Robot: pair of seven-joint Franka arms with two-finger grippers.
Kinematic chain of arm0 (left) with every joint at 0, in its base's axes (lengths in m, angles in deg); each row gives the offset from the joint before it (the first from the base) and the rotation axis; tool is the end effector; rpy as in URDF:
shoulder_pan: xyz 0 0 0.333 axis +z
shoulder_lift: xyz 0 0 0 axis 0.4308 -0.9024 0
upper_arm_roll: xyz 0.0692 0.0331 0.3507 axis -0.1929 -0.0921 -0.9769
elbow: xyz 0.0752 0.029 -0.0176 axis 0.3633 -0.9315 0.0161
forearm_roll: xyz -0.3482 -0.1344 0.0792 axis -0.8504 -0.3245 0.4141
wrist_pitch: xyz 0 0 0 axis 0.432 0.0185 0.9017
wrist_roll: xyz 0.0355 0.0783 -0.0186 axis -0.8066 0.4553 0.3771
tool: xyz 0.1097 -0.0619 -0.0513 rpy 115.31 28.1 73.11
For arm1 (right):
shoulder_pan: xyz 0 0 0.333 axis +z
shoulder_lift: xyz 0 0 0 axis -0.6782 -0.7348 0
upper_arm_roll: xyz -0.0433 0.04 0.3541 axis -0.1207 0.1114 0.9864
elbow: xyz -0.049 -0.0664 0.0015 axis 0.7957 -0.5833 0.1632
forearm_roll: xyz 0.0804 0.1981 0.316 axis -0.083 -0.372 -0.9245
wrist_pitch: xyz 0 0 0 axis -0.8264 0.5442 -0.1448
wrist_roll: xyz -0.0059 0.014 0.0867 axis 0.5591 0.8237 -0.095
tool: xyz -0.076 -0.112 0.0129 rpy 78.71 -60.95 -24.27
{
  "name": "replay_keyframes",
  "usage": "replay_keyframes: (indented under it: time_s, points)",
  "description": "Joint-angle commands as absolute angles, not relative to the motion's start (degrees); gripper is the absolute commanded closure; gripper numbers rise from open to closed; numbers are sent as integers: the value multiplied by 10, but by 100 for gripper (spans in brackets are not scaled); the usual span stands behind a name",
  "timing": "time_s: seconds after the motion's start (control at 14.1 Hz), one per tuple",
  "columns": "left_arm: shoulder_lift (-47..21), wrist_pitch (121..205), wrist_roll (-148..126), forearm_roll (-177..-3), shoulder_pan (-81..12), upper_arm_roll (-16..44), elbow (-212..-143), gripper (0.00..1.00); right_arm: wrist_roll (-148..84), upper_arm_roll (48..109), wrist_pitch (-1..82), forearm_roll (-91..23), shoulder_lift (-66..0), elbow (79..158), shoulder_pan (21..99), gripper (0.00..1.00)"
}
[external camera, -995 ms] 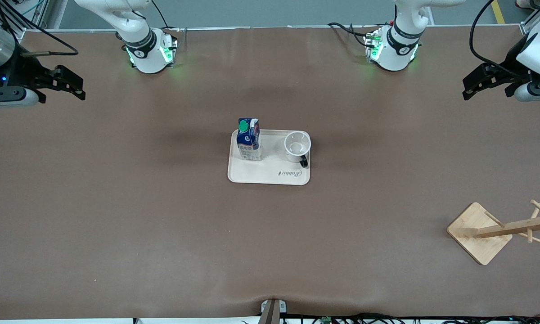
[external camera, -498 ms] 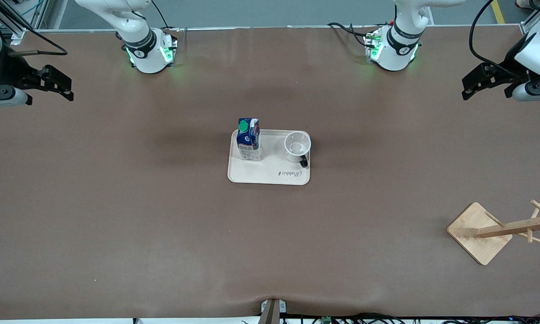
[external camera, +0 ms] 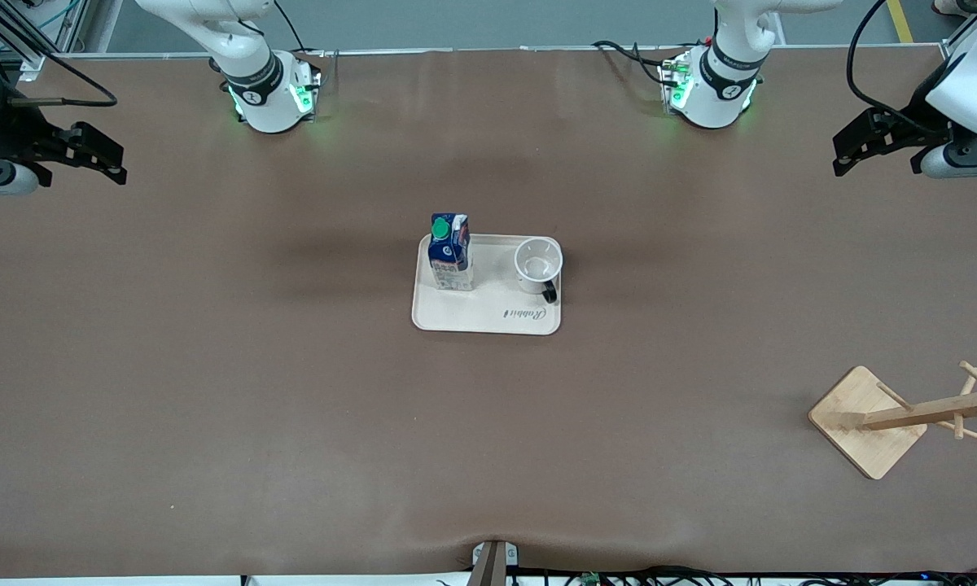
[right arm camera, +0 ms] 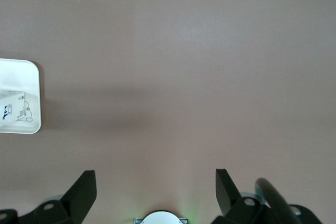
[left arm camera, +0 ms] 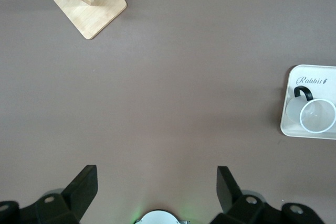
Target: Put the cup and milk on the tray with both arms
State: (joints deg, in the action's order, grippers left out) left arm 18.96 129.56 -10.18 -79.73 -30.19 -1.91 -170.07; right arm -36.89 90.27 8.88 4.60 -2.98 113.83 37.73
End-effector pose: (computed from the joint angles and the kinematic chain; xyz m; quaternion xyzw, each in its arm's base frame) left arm 0.4852 -0.0581 0.6707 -0.9997 -0.0023 0.0162 0.0167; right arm 0.4881 0.0141 0.6518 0.9989 0.0133 -0.0391 0.0207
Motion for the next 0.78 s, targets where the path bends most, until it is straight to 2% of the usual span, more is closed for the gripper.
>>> replay_keyframes:
  time_s: [0.0,0.71]
  points:
    - [179,1279,-109,-802,-306,-20,-1674,0,-375,908,89,49,-30,1133,359,0]
    - [181,1268,-109,-799,-306,-19,-1674,0,-373,909,97,48,-35,1134,337,0]
